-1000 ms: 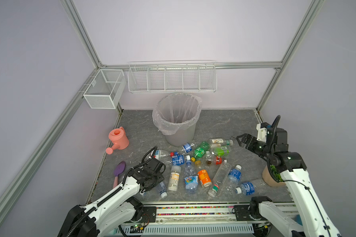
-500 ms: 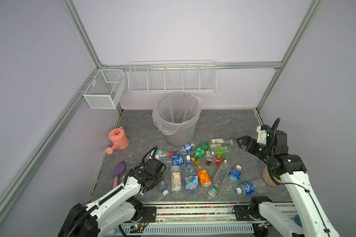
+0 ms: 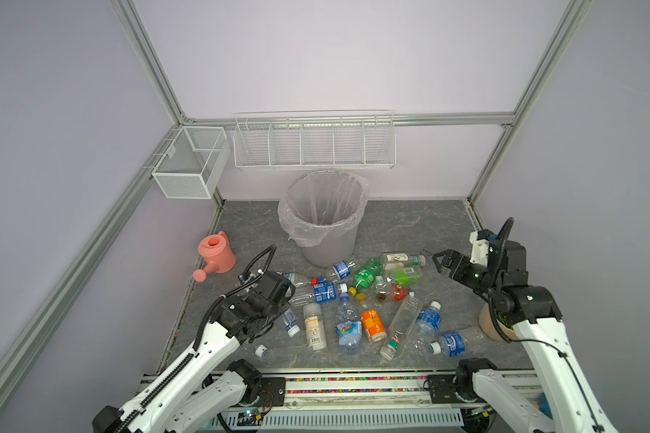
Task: Throw the plastic bottles in the bin
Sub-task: 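Lift the clear bottle with the left gripper up over the bin, then open the left gripper to drop the bottle into the bin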
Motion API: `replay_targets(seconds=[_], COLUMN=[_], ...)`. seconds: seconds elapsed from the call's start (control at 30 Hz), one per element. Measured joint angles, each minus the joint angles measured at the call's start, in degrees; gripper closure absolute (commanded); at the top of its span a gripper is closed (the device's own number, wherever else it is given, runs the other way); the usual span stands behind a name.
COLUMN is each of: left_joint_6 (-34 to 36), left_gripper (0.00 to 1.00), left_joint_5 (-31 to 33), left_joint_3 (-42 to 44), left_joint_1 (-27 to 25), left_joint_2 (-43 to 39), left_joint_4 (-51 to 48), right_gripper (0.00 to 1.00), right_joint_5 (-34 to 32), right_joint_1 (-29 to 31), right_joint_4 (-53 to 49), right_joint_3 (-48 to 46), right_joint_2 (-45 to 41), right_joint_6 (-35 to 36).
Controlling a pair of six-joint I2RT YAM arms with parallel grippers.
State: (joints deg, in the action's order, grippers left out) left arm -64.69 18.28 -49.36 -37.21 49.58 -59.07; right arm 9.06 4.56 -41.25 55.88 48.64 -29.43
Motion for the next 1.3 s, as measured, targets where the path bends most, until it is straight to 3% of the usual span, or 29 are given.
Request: replay_targets(seconds=[0.27, 0.53, 0.8, 0.93, 1.3], left_joint_6=[10.1, 27.4, 45.0, 51.9, 61.4], left_gripper=[0.68, 0.71, 0.74, 0.76, 0.77], left_joint_5=[7.7, 11.5, 11.8, 8.9, 5.7], left_joint_3=[-21.5, -44.1, -57.7, -62.6, -67.6], left_joint_1=[0.0, 0.0, 0.0, 0.0, 0.2], left_joint_2=[6.9, 20.2, 30.0, 34.5, 46.1], left_joint_4=[0.3, 9.4, 22.7, 27.0, 34.4], right_gripper=[0.03, 0.01, 0.01, 0.01, 0.00], right_joint_5=[1.1, 3.3, 5.0, 5.7, 7.6], right_joint_1=[0.0, 0.0, 0.0, 0.0, 0.0], right_joint_4=[0.9, 1.4, 2.0, 2.0, 2.1], right_joint_3=[-1.4, -4.1, -7.1, -7.1, -9.2], right_joint_2=[-1.0, -2.9, -5.7, -6.5, -8.1], right_joint_6=[-0.7, -1.7, -1.9, -1.9, -2.3])
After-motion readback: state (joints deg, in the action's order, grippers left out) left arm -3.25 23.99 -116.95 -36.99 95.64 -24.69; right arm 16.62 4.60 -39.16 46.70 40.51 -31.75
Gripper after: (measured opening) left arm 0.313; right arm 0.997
